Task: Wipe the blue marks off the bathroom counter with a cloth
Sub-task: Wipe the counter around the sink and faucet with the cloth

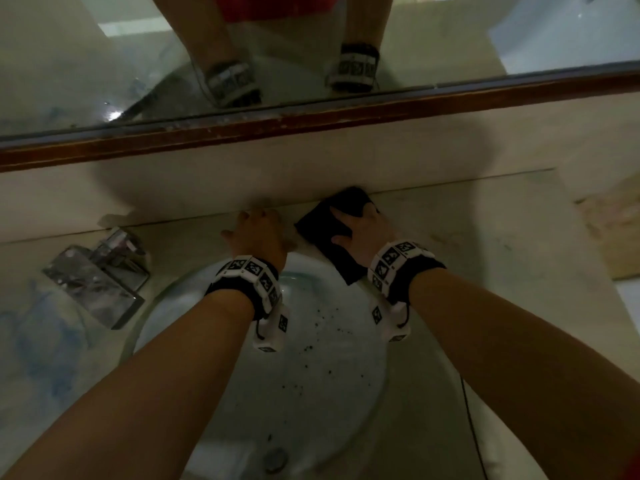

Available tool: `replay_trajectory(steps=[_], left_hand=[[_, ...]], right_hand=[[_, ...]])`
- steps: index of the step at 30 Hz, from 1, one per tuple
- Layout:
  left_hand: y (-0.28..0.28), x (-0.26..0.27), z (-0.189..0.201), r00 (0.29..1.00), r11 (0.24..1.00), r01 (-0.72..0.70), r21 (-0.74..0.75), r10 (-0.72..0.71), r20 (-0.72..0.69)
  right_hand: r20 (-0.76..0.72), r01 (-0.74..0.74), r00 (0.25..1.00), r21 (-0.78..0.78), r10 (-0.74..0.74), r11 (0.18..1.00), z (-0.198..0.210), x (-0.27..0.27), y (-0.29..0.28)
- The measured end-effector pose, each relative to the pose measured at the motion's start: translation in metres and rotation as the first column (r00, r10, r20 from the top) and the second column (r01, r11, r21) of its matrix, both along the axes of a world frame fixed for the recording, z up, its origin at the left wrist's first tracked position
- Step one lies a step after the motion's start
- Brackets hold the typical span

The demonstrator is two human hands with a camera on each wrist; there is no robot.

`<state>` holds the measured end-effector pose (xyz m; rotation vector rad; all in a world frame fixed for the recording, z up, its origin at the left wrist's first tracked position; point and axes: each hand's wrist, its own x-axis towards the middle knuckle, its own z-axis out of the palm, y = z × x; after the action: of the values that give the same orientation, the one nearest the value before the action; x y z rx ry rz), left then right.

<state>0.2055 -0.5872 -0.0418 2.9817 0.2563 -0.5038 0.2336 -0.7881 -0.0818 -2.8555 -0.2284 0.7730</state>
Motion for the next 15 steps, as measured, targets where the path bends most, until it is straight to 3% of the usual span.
replay_trajectory(steps=[4,8,15], left_hand=[[0.0,0.0,0.006,0.999,1.0,0.002,0.001,-0.002,-0.046],[-0.003,0.002,0.008,0.996,0.999,0.018,0.035,-0.014,-0.09],[0.001,0.003,0.006,0.997,1.0,0.02,0.023,-0.018,-0.08]], right_hand=[[0.018,0.147,0.989,-0.021,-0.147,0.989,0.003,-0.01,-0.061],[0.036,0.375,0.927,-0.041,-0.374,0.926,0.006,-0.018,-0.122],[0.03,0.44,0.898,-0.049,-0.439,0.897,0.015,-0.023,-0.122]])
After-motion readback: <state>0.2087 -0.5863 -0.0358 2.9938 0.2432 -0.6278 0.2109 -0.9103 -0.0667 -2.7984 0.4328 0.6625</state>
